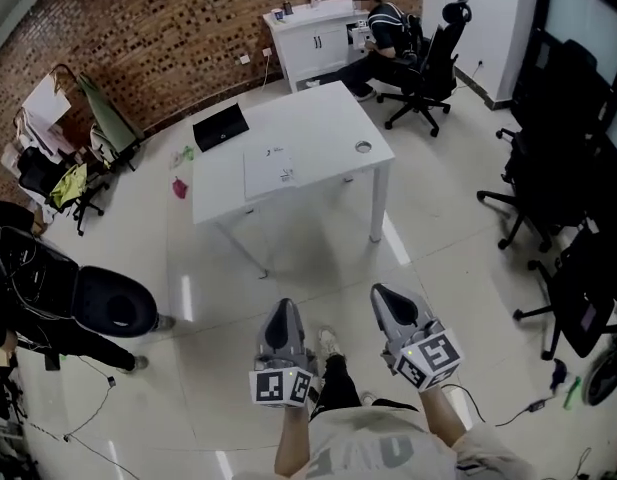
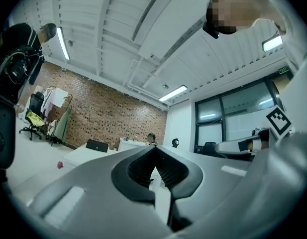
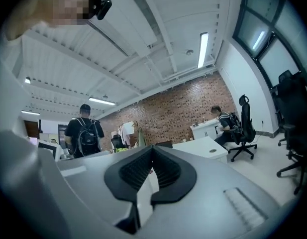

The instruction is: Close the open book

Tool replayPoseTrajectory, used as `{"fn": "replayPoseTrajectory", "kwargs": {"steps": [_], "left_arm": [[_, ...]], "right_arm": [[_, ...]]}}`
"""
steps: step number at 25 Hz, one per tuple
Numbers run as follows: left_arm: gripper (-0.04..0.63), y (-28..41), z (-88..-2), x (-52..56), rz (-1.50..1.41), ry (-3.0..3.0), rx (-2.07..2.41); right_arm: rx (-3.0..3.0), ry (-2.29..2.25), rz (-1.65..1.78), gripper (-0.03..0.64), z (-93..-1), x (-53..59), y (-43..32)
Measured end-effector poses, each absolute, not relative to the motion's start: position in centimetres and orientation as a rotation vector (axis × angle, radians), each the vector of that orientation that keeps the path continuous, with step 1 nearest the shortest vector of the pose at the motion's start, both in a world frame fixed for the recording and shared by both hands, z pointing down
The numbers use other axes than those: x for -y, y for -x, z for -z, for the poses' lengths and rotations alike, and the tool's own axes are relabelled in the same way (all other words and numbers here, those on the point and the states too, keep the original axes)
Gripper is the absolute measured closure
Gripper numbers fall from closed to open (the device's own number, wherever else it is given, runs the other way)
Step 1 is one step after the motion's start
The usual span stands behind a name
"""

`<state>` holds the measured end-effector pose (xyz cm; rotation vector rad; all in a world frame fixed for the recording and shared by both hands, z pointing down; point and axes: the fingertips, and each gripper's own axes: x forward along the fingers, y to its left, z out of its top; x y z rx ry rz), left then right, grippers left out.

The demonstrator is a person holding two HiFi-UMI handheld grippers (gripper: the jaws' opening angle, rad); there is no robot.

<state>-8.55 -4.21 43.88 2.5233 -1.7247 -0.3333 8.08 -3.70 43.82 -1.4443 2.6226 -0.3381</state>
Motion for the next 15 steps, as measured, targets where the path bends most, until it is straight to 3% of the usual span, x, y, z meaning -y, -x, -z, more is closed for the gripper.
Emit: {"fn": "replayPoseTrajectory", "kwargs": {"steps": [8,15], "left_arm": [[0.583,3.8,-40.1,-4.7,0.347,-2.659,1.649],[0.583,4.6,-38.4,-9.6,0.385,-2.691,1.668]], "right_arm": [[-2.580,1.517,0.332,0.612,-43.4,-5.4,-10.9],[-2.545,1.515,0.390,0.614,-43.7,-9.5,-10.8]]}}
